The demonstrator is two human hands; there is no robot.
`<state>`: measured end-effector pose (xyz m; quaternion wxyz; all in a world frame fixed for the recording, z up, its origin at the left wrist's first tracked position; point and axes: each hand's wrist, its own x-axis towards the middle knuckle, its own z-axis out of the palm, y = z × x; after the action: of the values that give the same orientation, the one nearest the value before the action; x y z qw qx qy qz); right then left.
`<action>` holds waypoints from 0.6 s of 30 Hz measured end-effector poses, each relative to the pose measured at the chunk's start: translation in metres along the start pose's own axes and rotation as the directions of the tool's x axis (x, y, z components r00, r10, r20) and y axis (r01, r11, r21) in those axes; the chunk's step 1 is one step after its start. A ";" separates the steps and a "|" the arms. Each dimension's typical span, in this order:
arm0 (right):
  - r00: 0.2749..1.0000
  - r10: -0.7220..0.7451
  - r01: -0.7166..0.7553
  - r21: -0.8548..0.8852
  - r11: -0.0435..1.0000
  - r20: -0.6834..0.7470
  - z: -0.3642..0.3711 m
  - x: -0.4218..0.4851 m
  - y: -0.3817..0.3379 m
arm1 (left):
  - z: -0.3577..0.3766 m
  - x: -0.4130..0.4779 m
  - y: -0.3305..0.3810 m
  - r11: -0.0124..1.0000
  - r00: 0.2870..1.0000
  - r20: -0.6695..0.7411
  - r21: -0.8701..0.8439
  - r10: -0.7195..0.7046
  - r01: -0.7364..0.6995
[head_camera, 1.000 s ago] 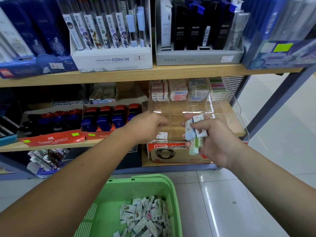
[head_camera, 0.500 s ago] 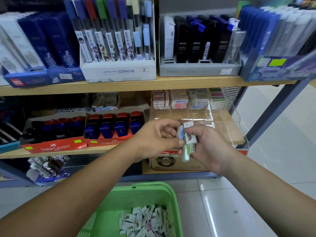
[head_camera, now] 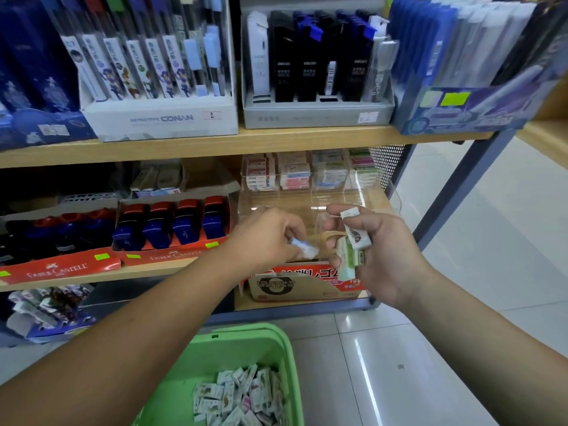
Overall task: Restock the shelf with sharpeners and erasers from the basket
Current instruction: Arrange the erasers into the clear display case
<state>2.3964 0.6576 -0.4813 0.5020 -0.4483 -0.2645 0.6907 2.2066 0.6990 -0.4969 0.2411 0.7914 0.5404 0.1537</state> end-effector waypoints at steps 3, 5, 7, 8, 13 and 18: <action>1.000 0.017 -0.017 0.014 1.000 -0.019 -0.004 -0.003 -0.002 | 0.006 0.003 0.007 0.994 0.999 0.039 0.112 -0.006 0.002; 1.000 0.028 -0.028 0.022 0.999 -0.013 -0.005 -0.005 -0.002 | 0.009 0.006 0.011 0.977 0.996 0.081 0.215 -0.024 0.006; 0.999 0.032 -0.032 0.024 0.999 0.001 -0.004 -0.005 -0.003 | 0.008 0.010 0.014 0.932 0.987 0.154 0.362 -0.048 -0.011; 0.999 0.033 -0.034 0.026 0.999 0.004 -0.004 -0.006 -0.003 | 0.007 0.011 0.016 0.911 0.980 0.195 0.410 -0.050 -0.035; 1.000 0.009 -0.008 0.066 0.998 -0.017 -0.003 -0.006 -0.004 | 0.006 0.004 0.023 0.999 0.997 0.074 -0.014 -0.030 0.031; 0.997 -0.012 0.019 0.087 0.996 -0.074 -0.001 -0.003 -0.005 | 0.008 -0.020 0.040 0.675 0.947 0.318 -0.688 -0.051 0.267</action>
<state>2.4000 0.6570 -0.4764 0.5358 -0.4491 -0.2189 0.6807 2.2344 0.6668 -0.4819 0.6172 0.5948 0.4649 0.2216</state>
